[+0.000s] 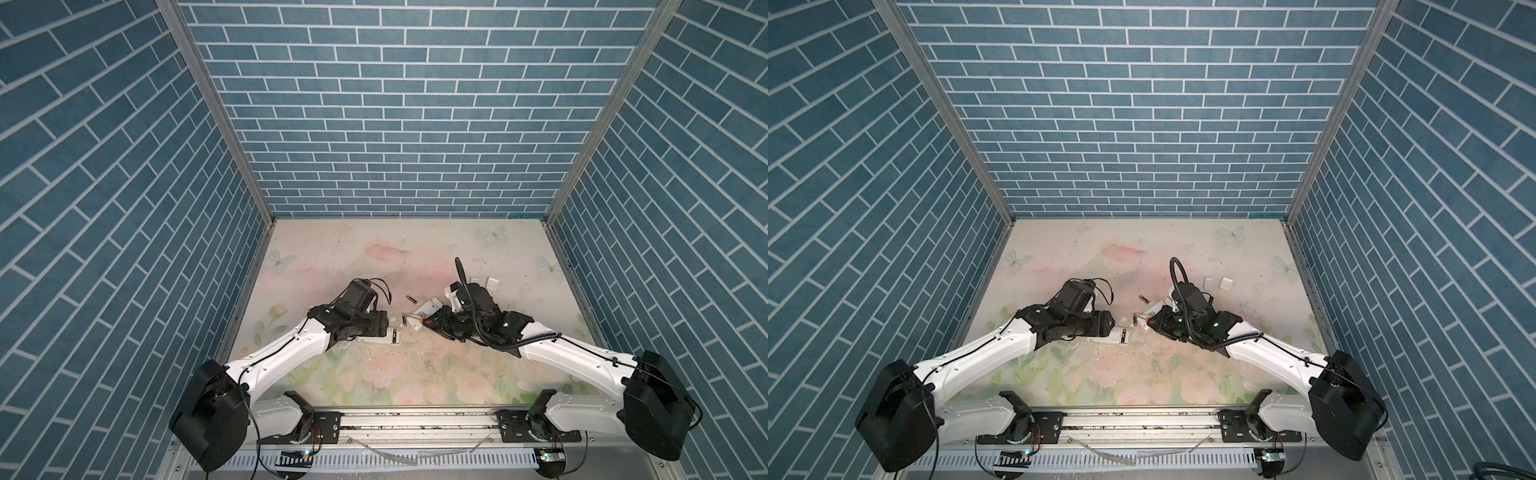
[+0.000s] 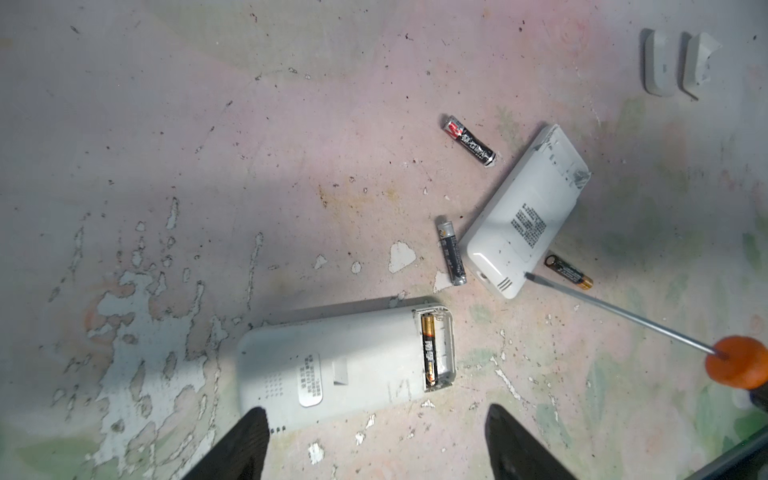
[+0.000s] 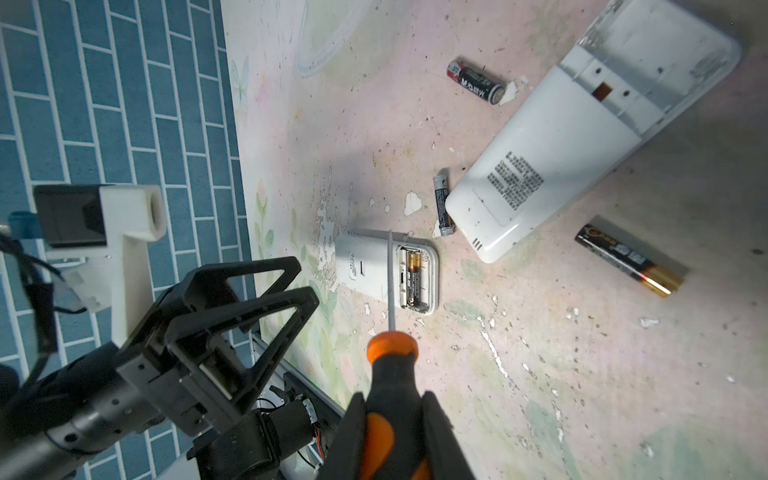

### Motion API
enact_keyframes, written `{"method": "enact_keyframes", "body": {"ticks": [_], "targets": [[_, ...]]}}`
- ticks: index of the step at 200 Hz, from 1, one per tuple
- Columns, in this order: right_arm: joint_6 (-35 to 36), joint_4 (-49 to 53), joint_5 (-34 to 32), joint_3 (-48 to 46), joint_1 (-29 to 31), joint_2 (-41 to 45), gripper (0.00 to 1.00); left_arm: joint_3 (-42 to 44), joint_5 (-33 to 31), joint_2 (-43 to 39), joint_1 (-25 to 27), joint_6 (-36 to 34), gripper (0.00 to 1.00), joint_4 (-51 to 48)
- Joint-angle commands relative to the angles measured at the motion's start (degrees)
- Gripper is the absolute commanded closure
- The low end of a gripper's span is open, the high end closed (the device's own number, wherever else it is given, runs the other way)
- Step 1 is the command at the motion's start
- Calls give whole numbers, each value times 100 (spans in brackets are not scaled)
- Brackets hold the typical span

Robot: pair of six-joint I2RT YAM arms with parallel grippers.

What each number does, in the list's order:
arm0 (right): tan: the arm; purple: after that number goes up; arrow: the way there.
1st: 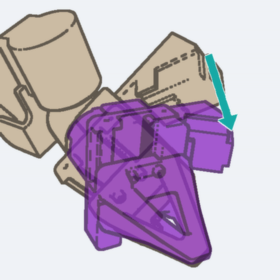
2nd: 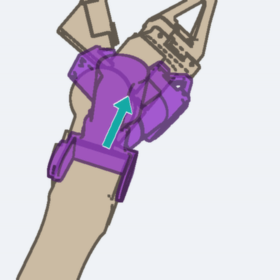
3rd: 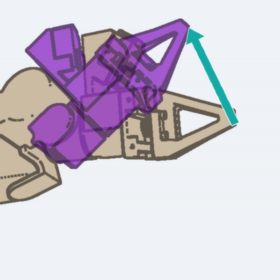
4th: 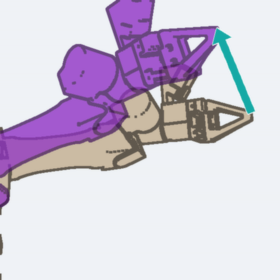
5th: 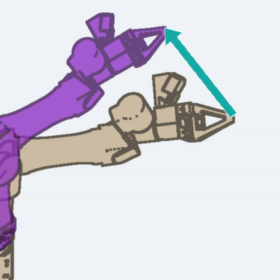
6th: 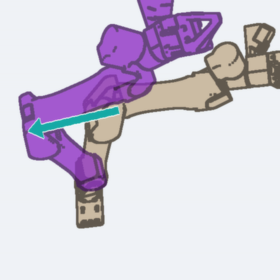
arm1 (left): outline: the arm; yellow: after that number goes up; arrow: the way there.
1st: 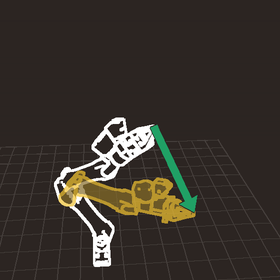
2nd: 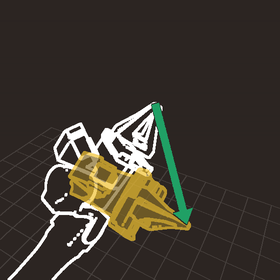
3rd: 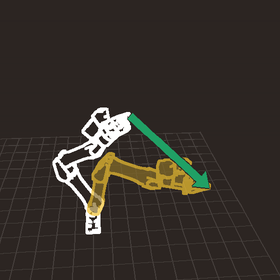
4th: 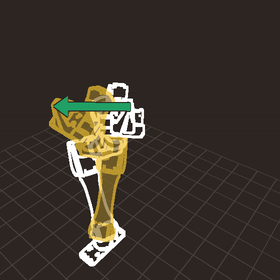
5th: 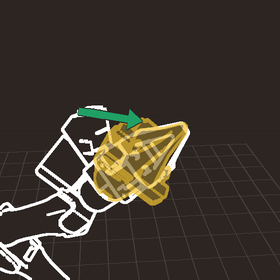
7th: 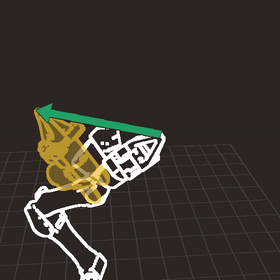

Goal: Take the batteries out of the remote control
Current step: 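Rotate the remote with the left gripper while the right gripper repositions the screwdriver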

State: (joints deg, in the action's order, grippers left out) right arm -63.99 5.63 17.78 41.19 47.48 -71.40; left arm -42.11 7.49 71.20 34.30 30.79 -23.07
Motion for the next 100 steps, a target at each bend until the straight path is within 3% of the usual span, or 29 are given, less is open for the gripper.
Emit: {"method": "enact_keyframes", "body": {"ticks": [1, 43, 100], "targets": [[205, 67, 155, -20, -20, 51, 100, 80, 477, 152, -164, -193, 18, 399], [198, -35, 227, -60, -20, -43, 100, 119, 618, 408, -271, -240, 19, 522], [394, -176, 641, -56, -20, -479, 100, 376, 335, 108, -288, -197, 19, 128]]}}
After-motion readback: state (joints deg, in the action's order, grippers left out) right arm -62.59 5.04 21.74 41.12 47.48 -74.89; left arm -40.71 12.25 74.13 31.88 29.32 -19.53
